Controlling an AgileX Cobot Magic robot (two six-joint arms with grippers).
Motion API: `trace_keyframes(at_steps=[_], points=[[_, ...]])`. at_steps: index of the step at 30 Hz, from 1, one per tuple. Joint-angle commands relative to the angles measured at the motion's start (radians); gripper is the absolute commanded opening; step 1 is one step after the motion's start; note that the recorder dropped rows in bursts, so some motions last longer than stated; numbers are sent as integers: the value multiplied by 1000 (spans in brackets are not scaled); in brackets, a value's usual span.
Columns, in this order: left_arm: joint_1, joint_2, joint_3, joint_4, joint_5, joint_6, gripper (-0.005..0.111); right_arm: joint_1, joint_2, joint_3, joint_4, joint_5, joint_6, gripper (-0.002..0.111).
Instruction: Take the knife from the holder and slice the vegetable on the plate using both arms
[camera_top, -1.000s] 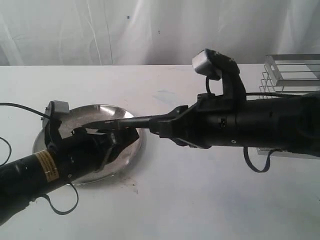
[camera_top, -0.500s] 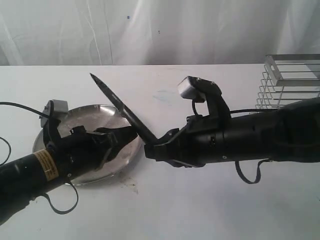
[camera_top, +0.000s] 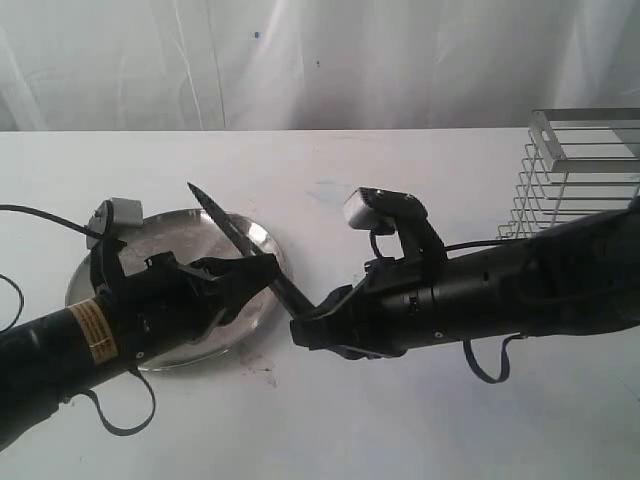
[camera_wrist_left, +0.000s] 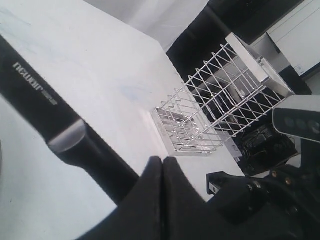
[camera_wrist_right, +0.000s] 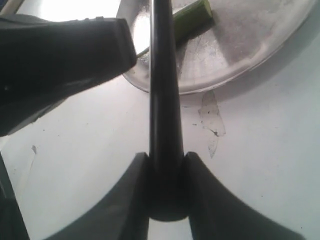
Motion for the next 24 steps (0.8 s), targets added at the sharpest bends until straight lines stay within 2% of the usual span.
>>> trace_keyframes(at_steps=[1,4,9,10,14,18,24], points=[[0,-1,7,-3,-11,8,0,-1,-4,-2,44,-51,-30,0],[1,-25,8,-11,-11,6,0,-1,-4,-2,93,-73,-60,0],[2,-56,8,-43,-11,25,0,-1,-4,-2,104,-14,-121,0],[2,-61,8,-61,3,27,0,-1,-4,-2,104,-5,-124,0],[2,-65,8,-45,217,29,0,-1,-4,-2,104,4,-124,0],[2,-65,8,54,235,33,0,-1,-4,-4,104,29,-151,0],[2,-65,8,-7,256,78,0,-1,-4,-17,104,59,-151,0]])
